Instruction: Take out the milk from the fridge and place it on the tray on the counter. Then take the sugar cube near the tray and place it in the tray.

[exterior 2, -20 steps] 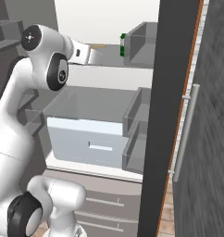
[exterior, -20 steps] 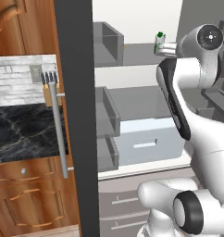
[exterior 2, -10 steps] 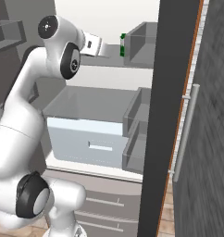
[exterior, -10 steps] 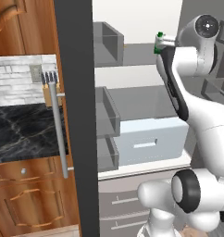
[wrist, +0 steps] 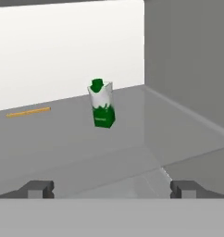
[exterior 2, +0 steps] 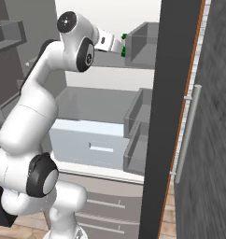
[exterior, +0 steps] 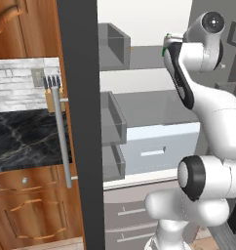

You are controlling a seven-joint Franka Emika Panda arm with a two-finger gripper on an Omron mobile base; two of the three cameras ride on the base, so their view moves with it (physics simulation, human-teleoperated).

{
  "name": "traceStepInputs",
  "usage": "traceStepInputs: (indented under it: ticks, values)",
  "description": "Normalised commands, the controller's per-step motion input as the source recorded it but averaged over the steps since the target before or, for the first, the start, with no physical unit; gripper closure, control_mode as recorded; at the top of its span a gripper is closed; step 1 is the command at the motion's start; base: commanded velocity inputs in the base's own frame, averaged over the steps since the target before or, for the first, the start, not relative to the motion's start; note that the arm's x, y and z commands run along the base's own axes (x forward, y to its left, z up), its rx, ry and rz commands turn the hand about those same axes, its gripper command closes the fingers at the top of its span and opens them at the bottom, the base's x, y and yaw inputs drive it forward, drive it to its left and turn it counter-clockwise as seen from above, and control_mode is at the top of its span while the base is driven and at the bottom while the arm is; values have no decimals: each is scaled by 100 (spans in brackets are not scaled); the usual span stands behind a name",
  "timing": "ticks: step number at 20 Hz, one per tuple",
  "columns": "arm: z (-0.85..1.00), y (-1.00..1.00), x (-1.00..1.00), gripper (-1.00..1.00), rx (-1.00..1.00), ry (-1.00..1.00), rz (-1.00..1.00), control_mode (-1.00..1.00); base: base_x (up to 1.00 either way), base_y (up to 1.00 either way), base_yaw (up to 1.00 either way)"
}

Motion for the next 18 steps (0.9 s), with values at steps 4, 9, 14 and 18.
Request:
traceStepInputs:
  ticks: [4, 9, 14, 18]
  values:
    - [0, -6, 54, -100, 0, 0, 0, -100, 0, 0, 0]
    - [-6, -5, 57, -100, 0, 0, 0, -100, 0, 0, 0]
    - [-14, -16, 47, -100, 0, -1, 0, -100, 0, 0, 0]
    - [-14, -14, 46, -100, 0, 0, 0, -100, 0, 0, 0]
